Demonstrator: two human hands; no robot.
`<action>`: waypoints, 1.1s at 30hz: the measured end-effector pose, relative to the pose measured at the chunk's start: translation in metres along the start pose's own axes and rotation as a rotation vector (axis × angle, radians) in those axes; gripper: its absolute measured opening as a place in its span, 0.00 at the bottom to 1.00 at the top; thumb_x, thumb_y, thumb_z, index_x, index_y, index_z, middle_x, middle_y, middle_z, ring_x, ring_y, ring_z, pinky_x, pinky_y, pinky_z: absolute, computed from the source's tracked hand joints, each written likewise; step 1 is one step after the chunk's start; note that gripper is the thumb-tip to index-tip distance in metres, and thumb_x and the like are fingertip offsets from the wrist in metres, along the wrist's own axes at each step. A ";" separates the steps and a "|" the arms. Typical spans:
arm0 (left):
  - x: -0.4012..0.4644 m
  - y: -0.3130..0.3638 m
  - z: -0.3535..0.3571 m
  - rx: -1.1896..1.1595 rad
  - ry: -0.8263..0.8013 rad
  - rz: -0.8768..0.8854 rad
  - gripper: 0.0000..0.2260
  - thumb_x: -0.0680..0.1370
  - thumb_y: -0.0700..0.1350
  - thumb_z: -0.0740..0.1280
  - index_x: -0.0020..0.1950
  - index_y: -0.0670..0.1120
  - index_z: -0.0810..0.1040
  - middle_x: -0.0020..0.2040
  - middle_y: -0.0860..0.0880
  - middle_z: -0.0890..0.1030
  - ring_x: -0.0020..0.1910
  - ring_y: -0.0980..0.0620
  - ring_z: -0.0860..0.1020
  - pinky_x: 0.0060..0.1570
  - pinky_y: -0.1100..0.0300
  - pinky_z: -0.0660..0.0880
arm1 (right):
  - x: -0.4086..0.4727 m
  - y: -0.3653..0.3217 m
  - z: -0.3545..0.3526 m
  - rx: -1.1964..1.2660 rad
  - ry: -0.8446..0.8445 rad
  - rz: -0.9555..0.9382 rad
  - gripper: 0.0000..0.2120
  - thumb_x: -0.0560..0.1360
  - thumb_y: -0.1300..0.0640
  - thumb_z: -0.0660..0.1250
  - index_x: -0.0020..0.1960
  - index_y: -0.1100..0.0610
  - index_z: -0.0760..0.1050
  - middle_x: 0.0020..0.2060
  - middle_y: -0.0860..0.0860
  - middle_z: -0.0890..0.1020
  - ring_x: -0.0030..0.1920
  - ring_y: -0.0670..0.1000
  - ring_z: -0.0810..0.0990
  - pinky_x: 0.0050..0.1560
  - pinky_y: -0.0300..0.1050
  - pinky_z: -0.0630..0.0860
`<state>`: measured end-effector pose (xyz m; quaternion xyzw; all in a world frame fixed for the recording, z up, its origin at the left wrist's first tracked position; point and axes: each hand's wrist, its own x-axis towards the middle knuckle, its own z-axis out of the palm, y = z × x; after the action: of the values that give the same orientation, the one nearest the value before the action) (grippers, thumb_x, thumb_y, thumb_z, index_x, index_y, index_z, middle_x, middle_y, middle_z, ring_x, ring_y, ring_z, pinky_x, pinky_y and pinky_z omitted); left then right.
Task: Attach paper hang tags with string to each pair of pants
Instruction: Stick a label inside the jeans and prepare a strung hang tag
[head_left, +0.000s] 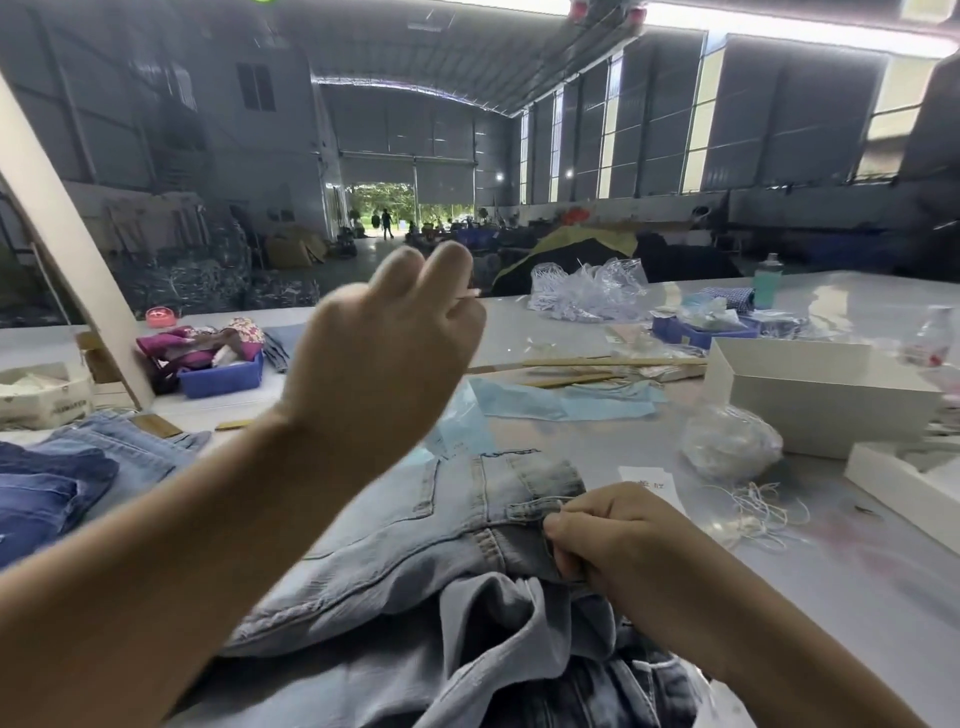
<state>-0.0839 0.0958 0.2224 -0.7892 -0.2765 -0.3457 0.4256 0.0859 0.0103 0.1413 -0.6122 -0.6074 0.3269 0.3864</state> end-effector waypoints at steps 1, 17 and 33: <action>0.002 -0.002 0.000 -0.002 -0.005 -0.014 0.08 0.71 0.28 0.63 0.36 0.39 0.76 0.41 0.43 0.75 0.34 0.50 0.66 0.21 0.61 0.70 | 0.000 0.001 0.001 -0.028 0.013 0.000 0.16 0.71 0.51 0.62 0.27 0.55 0.68 0.21 0.49 0.61 0.23 0.49 0.57 0.26 0.41 0.52; -0.027 0.051 -0.002 -0.495 -0.532 0.068 0.10 0.79 0.52 0.61 0.45 0.48 0.79 0.47 0.51 0.69 0.41 0.47 0.73 0.45 0.52 0.75 | 0.000 0.006 -0.002 -0.318 0.011 -0.051 0.17 0.71 0.44 0.55 0.34 0.56 0.63 0.26 0.47 0.65 0.29 0.45 0.64 0.34 0.46 0.60; -0.032 0.035 0.020 -1.410 -0.800 -0.865 0.10 0.77 0.46 0.68 0.39 0.47 0.85 0.39 0.45 0.85 0.40 0.52 0.80 0.48 0.53 0.77 | 0.001 -0.006 0.025 -0.747 0.578 -0.285 0.19 0.74 0.50 0.66 0.31 0.50 0.59 0.22 0.48 0.68 0.25 0.53 0.63 0.24 0.36 0.51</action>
<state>-0.0719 0.0914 0.1729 -0.7546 -0.3997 -0.2645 -0.4481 0.0617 0.0132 0.1344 -0.6854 -0.6288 -0.1523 0.3341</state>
